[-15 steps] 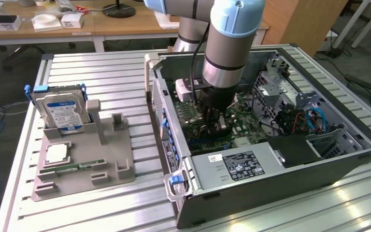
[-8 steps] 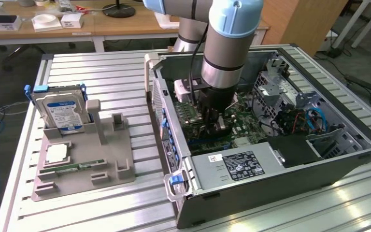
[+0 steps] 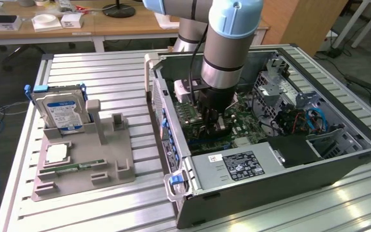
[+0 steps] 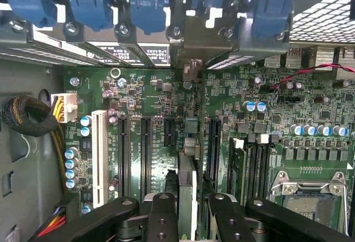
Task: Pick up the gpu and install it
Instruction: 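Insert the gpu into the slot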
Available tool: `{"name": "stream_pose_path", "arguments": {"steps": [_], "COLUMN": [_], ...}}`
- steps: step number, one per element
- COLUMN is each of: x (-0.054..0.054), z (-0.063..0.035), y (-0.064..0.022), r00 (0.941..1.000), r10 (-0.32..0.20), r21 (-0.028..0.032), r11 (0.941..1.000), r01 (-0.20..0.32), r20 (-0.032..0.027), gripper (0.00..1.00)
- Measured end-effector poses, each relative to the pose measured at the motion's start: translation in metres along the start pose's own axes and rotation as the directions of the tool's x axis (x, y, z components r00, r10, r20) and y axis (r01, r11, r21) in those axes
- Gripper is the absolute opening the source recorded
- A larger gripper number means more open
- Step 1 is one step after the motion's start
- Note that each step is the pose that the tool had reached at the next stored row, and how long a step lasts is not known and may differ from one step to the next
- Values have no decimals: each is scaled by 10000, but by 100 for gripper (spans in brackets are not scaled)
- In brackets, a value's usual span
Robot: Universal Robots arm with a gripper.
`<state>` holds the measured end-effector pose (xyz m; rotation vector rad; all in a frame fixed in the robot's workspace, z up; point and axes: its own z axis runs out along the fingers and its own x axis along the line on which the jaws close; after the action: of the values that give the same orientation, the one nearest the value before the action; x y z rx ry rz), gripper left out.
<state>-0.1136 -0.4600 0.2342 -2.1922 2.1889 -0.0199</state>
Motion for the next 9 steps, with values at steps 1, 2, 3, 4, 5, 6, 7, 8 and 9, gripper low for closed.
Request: {"name": "stream_pose_path", "arguments": {"steps": [1, 2, 3, 4, 5, 6, 7, 8, 9], "x": [0, 0, 0, 0, 0, 0, 1, 2, 2], "z": [0, 0, 0, 0, 0, 0, 10, 23, 25], "y": [0, 0, 0, 0, 0, 0, 0, 0, 1], "r00": [10000, 10000, 10000, 10000, 10000, 10000, 10000, 10000, 10000], "r10": [0, 0, -1, 0, 0, 0, -1, -3, -4], "r21": [0, 0, 0, 0, -1, -1, -3, -2, 0], "r11": [10000, 10000, 10000, 10000, 10000, 10000, 10000, 10000, 10000], "r01": [0, 0, 1, 0, 0, 0, 1, 3, 4], "r20": [0, 0, -1, 0, -1, -1, -7, -12, -11], "gripper": [26, 26, 26, 26, 26, 26, 26, 26, 26]}}
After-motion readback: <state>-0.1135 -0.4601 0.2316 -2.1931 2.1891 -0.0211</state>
